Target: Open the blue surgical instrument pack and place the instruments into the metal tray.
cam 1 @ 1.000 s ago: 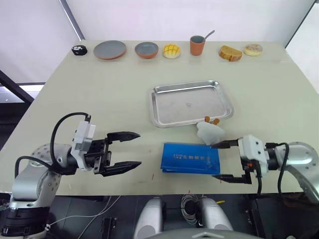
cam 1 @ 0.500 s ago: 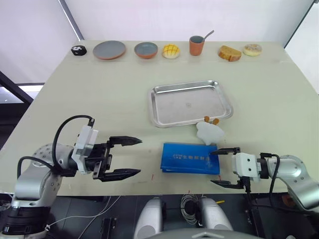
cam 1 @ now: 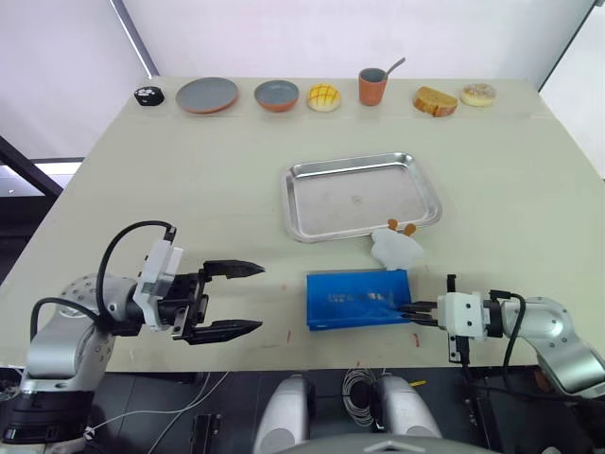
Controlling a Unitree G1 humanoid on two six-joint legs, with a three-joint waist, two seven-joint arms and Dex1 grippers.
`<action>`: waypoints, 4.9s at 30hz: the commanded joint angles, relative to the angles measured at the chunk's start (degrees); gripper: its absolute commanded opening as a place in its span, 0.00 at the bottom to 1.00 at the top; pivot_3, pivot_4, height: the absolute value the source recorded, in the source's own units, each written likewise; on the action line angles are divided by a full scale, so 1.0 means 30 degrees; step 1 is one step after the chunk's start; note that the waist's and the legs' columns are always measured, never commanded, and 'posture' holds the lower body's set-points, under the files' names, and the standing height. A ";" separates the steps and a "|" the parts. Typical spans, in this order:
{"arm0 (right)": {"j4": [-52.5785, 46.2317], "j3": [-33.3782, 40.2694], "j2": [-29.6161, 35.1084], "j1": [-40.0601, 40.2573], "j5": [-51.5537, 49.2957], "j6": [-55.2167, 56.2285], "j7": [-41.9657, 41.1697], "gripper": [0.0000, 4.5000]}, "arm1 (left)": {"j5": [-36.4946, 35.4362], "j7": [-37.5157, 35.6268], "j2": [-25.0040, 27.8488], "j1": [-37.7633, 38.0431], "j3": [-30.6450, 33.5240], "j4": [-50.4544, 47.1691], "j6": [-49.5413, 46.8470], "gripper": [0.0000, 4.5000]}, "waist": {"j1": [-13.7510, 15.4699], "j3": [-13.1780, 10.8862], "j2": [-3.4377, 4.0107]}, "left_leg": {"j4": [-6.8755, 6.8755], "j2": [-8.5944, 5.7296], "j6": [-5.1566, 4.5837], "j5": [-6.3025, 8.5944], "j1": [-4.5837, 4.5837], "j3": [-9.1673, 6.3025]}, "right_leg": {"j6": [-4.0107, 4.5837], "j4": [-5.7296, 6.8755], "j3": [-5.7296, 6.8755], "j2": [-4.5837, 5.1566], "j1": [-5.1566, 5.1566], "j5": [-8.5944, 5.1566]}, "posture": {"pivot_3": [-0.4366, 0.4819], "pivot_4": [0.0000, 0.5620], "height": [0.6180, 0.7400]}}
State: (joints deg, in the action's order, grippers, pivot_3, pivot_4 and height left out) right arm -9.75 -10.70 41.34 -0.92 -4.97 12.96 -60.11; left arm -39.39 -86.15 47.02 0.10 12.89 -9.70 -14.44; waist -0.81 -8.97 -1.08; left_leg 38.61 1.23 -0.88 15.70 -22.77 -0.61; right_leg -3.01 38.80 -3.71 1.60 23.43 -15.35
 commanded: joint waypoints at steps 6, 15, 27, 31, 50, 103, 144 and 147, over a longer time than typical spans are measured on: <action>-0.0539 0.0445 0.0050 -0.0317 -0.1152 -0.1039 -0.0066 0.01 | 0.0039 -0.0269 0.0060 -0.0025 0.0031 -0.0028 0.0448 1.00 | 0.0001 0.0000 0.0000 | 0.0000 0.0001 0.0000 0.0000 0.0002 -0.0001 | 0.0001 0.0003 -0.0001 0.0000 0.0000 0.0000 | 0.48 0.27 1.00; -0.4314 0.1733 0.1649 -0.2066 -0.7542 -0.9364 -0.1512 0.01 | 0.0377 -0.0355 -0.0126 -0.0101 -0.0209 0.0447 0.1086 1.00 | 0.0007 -0.0004 0.0006 | 0.0000 0.0007 0.0000 0.0000 -0.0001 -0.0014 | 0.0001 0.0002 0.0002 0.0005 0.0000 0.0000 | 0.48 0.27 1.00; -0.2687 0.1500 0.2866 -0.7011 -1.2658 -1.7778 -0.3927 0.01 | 0.1044 -0.0643 -0.0583 -0.1235 -0.0968 0.1883 0.2337 1.00 | 0.0005 -0.0009 0.0004 | 0.0003 0.0000 -0.0002 0.0000 -0.0013 -0.0012 | 0.0000 -0.0005 0.0011 0.0019 0.0001 0.0001 | 0.48 0.27 1.00; 0.0208 0.0501 0.2106 -0.8137 -1.0962 -1.6981 -0.4718 0.01 | 0.1624 -0.0825 -0.1030 -0.2099 -0.1781 0.2546 0.2899 1.00 | 0.0014 -0.0010 0.0004 | 0.0002 -0.0005 -0.0002 0.0001 -0.0018 -0.0009 | 0.0000 -0.0018 0.0015 0.0015 0.0001 0.0001 | 0.48 0.27 1.00; 0.2359 -0.0181 0.0622 -0.8044 -0.8264 -1.4991 -0.5337 0.00 | 0.3132 0.0471 -0.4769 -0.6422 -0.5242 0.4787 0.2441 0.80 | -0.0038 0.0005 -0.0006 | 0.0017 -0.0008 -0.0002 0.0000 -0.0013 -0.0017 | 0.0001 0.0010 0.0011 -0.0006 0.0001 0.0005 | 0.48 0.27 1.00; 0.2172 0.0213 0.0342 -0.8196 -0.7794 -1.4975 -0.5247 0.00 | 0.4975 0.0633 -0.6033 -0.7046 -0.5973 0.8593 0.6291 0.02 | -0.0170 0.0024 0.0020 | 0.0016 -0.0004 -0.0002 0.0000 0.0004 -0.0015 | 0.0004 0.0012 -0.0005 -0.0043 0.0001 0.0005 | 0.48 0.27 1.00; 0.7659 -0.0291 -0.0106 -1.2897 -0.3994 -1.4565 -0.2682 0.99 | 0.4867 0.1633 -0.5716 -0.6677 -0.6161 0.5737 0.6355 0.00 | -0.0146 0.0019 0.0035 | 0.0009 -0.0003 -0.0002 0.0000 -0.0025 -0.0002 | 0.0003 -0.0001 -0.0013 -0.0016 0.0011 0.0005 | 0.48 0.27 1.00; 0.8466 -0.0956 -0.0489 -1.3312 -0.3367 -1.4511 -0.2968 0.99 | 0.4854 0.1777 -0.5655 -0.6561 -0.6225 0.5329 0.6180 0.00 | -0.0126 0.0013 0.0044 | 0.0009 -0.0002 -0.0002 0.0000 -0.0024 -0.0002 | 0.0003 0.0000 -0.0014 -0.0017 0.0013 0.0005 | 0.48 0.27 1.00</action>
State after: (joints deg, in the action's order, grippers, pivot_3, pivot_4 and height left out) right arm 15.39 -13.19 39.93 -39.42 -16.00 -31.18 -68.46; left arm -25.44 -80.93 29.30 -19.99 -5.56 7.90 4.47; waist -1.19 -8.93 -0.94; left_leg 38.64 1.23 -0.88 15.70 -22.84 -0.62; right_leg -3.00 38.81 -3.75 1.55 23.47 -15.33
